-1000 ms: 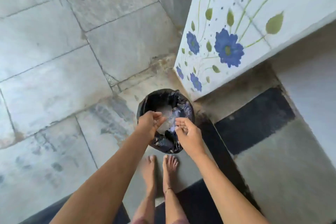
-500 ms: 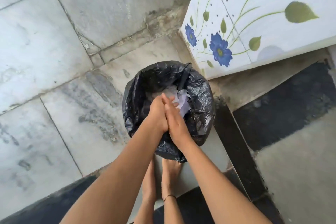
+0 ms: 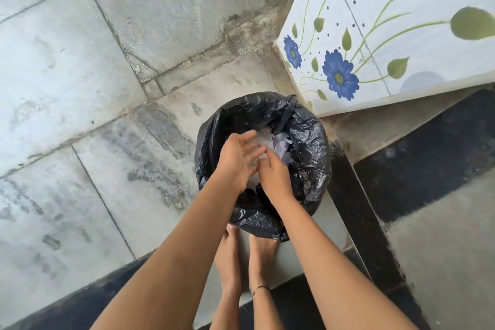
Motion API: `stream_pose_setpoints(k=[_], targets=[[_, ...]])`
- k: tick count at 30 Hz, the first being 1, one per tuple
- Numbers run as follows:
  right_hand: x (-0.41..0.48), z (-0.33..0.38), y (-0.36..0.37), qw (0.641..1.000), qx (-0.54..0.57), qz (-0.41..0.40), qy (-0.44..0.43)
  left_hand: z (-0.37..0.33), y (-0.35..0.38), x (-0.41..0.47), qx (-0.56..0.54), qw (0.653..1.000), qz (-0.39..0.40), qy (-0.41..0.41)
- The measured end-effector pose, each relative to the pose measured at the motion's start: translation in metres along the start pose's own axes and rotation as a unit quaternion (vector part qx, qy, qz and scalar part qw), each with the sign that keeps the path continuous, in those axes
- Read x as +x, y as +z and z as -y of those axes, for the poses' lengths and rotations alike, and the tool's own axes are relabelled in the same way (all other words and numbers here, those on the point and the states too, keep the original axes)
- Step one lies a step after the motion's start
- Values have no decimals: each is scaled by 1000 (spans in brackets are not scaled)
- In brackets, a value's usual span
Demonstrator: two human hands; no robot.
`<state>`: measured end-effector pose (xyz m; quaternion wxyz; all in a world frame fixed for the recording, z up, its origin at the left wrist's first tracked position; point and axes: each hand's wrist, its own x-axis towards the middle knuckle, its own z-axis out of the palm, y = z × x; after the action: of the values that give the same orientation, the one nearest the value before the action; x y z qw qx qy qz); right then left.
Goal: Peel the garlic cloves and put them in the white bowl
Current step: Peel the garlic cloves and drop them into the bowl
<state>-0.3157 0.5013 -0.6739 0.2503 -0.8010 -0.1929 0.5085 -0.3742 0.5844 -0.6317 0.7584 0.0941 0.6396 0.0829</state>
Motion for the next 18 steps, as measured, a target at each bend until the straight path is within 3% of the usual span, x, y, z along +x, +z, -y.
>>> stream_pose_setpoints(k=[2, 4, 6, 8, 9, 11, 14, 16, 18], targets=[[-3, 24, 3, 993, 88, -54, -58, 8, -9, 3, 107, 992, -62, -1], [0, 28, 9, 991, 92, -11, -98, 14, -12, 8, 213, 974, -57, 50], [6, 11, 11, 995, 75, 55, -21, 9, -15, 9, 222, 963, -56, 140], [7, -4, 2, 994, 29, 41, 102, -5, -19, 6, 197, 951, -73, 229], [3, -9, -3, 993, 11, 18, 117, -11, -21, 6, 193, 950, -79, 230], [-7, -8, -4, 995, 67, -21, 70, -13, -23, 13, 191, 965, -86, 161], [-19, 19, 7, 983, 177, 22, -42, -1, -10, 9, 115, 992, -56, 3], [-18, 19, 23, 980, 168, 87, -70, 4, 0, 8, 44, 999, -17, -25], [-10, 9, 25, 991, 64, 107, -57, 4, 2, 4, -27, 999, -3, -19]])
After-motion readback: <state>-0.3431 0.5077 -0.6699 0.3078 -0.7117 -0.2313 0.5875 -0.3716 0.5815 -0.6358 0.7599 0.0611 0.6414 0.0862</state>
